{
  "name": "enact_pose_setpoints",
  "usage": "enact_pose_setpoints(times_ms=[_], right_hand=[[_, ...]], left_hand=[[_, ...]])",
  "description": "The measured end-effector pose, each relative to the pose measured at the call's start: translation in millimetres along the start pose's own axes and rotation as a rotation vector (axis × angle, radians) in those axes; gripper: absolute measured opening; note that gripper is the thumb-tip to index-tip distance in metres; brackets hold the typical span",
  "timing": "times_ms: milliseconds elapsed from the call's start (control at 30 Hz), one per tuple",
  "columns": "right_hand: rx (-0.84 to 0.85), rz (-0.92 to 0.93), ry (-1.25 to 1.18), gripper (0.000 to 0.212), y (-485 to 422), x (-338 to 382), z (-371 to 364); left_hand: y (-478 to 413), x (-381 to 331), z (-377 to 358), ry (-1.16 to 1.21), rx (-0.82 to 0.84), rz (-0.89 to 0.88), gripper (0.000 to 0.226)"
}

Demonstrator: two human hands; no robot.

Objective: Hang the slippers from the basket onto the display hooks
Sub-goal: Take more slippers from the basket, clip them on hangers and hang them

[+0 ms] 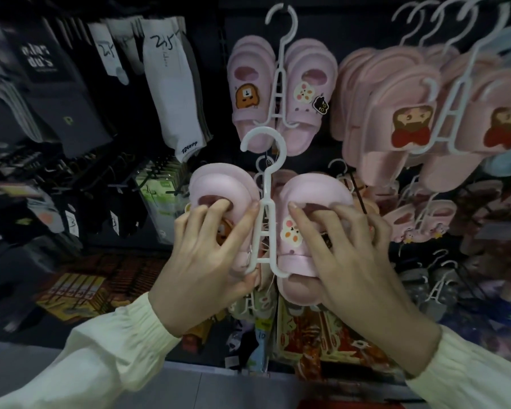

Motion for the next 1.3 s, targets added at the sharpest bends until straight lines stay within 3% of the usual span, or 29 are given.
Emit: enact_pose_setpoints(times_ms=[167,267,400,667,800,1300], right_hand=[[0.089,-0.080,0.060,0.114,-15,-1,2],[0.164,-0.139,0.061,0.122,-28,-4,2],[0.169,-0.169,0.107,0.113,-42,-10,6],[-0.028,-0.208,0.253,0.102,-67,-19,25],[-0.089,-0.214,0.333,0.100,-82,-23,32],[-0.065,-0.190,0.380,0.092,-133,-42,-13]], left_hand=[[-15,3,-1,-0.038,-0.020,-0.047,0.091],[-26,3,-2,-0.071,-0.060,-0.087,0.087],[-46,9,-5,-0.119,-0.073,-0.115,0.088],[-84,22,9,-0.239,-0.174,-0.104,0.081],[-105,30,15,-0.271,-0.195,-0.080,0.088],[-157,57,-25,-0.280,-0.157,-0.054,0.096]])
Point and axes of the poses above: each hand's wrist, its own y-axis away from the middle knuckle, its own z-axis out of the back of the hand, x = y × z, the point moved 1 cm from there along -y, towards the middle knuckle, and after that the axes turned 2 degrees about -x, right-handed, at the moved point
